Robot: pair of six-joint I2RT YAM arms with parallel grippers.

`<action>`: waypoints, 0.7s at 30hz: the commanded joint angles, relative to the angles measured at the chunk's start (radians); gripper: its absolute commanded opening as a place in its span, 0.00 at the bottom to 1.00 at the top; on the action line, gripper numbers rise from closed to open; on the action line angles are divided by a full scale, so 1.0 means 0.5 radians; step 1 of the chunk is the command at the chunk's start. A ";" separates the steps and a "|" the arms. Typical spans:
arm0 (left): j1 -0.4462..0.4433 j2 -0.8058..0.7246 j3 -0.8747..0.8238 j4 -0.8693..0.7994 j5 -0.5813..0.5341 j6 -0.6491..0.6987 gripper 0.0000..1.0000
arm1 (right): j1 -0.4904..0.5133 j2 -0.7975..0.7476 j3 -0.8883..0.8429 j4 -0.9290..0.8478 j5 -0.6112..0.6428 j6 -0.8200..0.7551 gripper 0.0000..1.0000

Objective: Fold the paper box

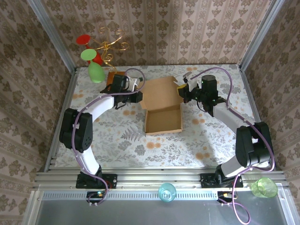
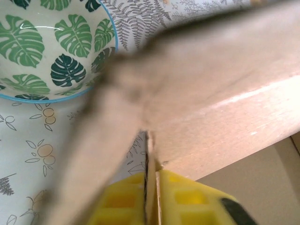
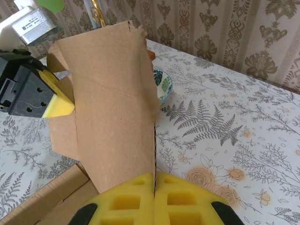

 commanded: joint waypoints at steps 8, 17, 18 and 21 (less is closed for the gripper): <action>-0.298 -0.034 0.137 -0.105 -0.774 -0.313 0.04 | 0.159 -0.026 -0.203 0.407 0.593 0.376 0.00; -0.439 -0.028 -0.060 0.584 -1.066 -0.461 0.01 | 0.249 0.083 -0.324 0.810 0.862 0.885 0.03; -0.438 -0.014 -0.078 0.666 -1.064 -0.465 0.01 | 0.262 0.101 -0.307 0.815 0.885 0.899 0.03; -0.441 0.037 -0.103 0.862 -1.049 -0.459 0.01 | 0.283 0.151 -0.274 0.838 0.976 0.908 0.03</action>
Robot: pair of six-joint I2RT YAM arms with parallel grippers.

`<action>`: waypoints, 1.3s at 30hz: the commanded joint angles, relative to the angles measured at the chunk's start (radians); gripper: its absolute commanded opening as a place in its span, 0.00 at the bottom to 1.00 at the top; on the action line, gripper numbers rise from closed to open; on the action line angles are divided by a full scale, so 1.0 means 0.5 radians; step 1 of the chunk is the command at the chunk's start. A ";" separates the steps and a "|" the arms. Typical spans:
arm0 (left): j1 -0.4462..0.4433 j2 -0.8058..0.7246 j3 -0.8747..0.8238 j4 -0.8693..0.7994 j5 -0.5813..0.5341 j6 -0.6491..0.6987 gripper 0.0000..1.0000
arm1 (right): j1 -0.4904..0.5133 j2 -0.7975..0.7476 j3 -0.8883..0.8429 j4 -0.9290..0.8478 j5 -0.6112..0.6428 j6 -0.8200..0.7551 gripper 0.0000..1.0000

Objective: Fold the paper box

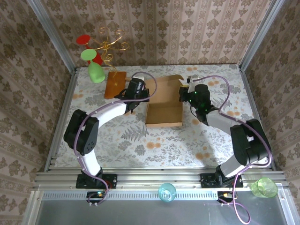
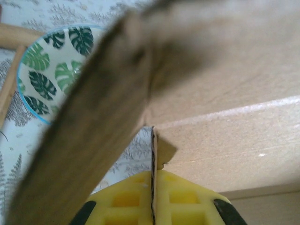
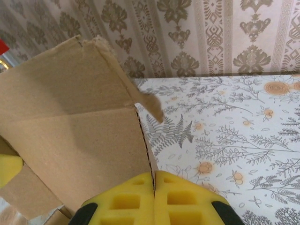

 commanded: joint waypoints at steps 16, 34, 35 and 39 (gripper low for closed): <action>-0.285 -0.016 -0.456 1.092 -0.133 0.063 0.01 | -0.043 0.143 -0.322 0.636 -0.017 0.267 0.06; -0.576 0.034 -0.426 0.923 -0.506 0.329 0.01 | -0.068 -0.355 -0.392 -0.314 0.127 0.517 0.14; -0.588 0.046 -0.423 0.924 -0.521 0.336 0.01 | -0.072 -0.440 -0.419 -0.352 0.135 0.545 0.14; -0.627 0.075 -0.425 0.926 -0.558 0.363 0.01 | -0.084 -0.518 -0.551 -0.379 0.148 0.599 0.16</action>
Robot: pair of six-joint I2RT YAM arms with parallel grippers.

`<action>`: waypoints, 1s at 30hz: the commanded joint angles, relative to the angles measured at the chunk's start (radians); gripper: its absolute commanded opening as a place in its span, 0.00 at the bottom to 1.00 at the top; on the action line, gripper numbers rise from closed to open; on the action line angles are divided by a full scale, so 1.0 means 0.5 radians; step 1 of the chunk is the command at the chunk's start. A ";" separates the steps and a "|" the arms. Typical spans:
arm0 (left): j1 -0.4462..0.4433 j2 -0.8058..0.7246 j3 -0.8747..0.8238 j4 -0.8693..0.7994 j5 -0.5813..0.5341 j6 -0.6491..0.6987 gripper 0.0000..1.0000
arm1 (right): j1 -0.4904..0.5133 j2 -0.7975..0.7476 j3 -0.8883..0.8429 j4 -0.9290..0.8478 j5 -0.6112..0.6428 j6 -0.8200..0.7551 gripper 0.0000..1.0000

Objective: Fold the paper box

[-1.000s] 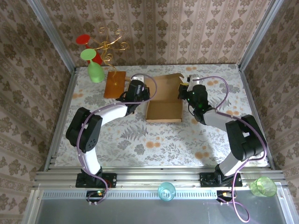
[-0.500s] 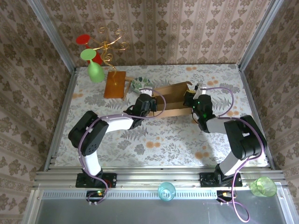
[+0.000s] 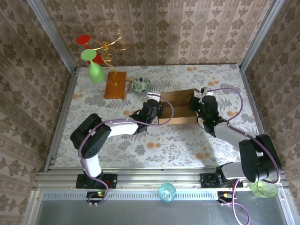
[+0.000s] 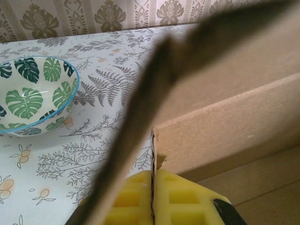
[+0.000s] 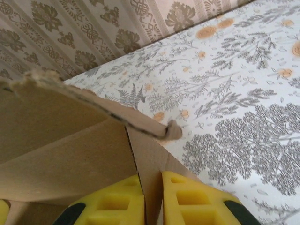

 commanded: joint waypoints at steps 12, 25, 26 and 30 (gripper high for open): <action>-0.153 0.056 -0.033 -0.008 0.039 0.130 0.01 | 0.000 -0.355 -0.083 -0.721 0.018 0.342 0.30; -0.218 0.122 -0.018 -0.075 0.007 0.183 0.01 | 0.076 -0.785 0.091 -1.562 -0.011 1.096 0.48; -0.221 0.127 -0.012 -0.082 0.003 0.183 0.01 | 0.077 -0.811 0.106 -1.633 -0.018 1.168 0.49; -0.224 0.143 0.003 -0.100 -0.015 0.175 0.01 | 0.089 -0.888 0.116 -1.765 -0.059 1.363 0.53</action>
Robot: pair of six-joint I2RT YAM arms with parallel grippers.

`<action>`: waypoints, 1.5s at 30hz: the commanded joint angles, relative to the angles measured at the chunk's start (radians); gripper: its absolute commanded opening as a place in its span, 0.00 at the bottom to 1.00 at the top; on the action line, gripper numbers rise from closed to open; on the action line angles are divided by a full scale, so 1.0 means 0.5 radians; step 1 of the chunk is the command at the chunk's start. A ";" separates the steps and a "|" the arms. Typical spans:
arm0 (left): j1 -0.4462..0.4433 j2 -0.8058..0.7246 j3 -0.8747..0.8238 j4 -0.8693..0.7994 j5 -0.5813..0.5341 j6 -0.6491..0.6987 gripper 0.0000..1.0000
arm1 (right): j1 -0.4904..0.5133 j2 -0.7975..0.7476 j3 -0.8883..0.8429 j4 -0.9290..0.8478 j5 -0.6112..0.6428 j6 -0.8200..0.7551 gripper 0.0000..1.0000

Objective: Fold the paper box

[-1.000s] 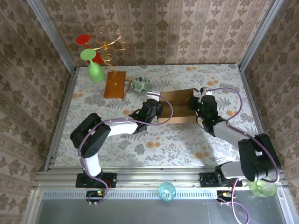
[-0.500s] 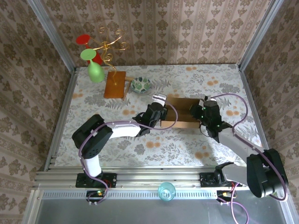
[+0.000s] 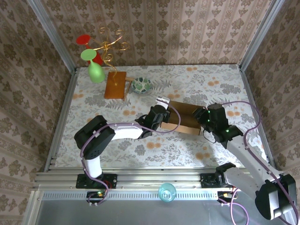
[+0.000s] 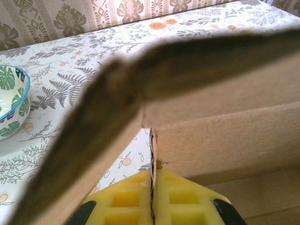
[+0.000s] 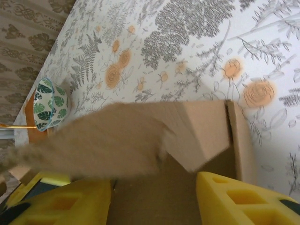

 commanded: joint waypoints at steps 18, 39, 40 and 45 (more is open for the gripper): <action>-0.032 0.099 0.044 -0.179 -0.011 0.034 0.01 | 0.201 0.227 0.743 -0.499 0.157 1.096 0.53; -0.035 0.090 0.061 -0.197 0.011 0.027 0.05 | 0.141 0.650 0.635 -0.024 0.056 1.587 0.29; -0.035 0.083 0.062 -0.199 0.011 0.022 0.07 | 0.142 0.649 0.629 -0.021 0.052 1.591 0.26; -0.030 0.026 0.050 -0.233 0.001 -0.028 0.28 | 0.141 0.630 0.577 -0.018 0.015 1.621 0.13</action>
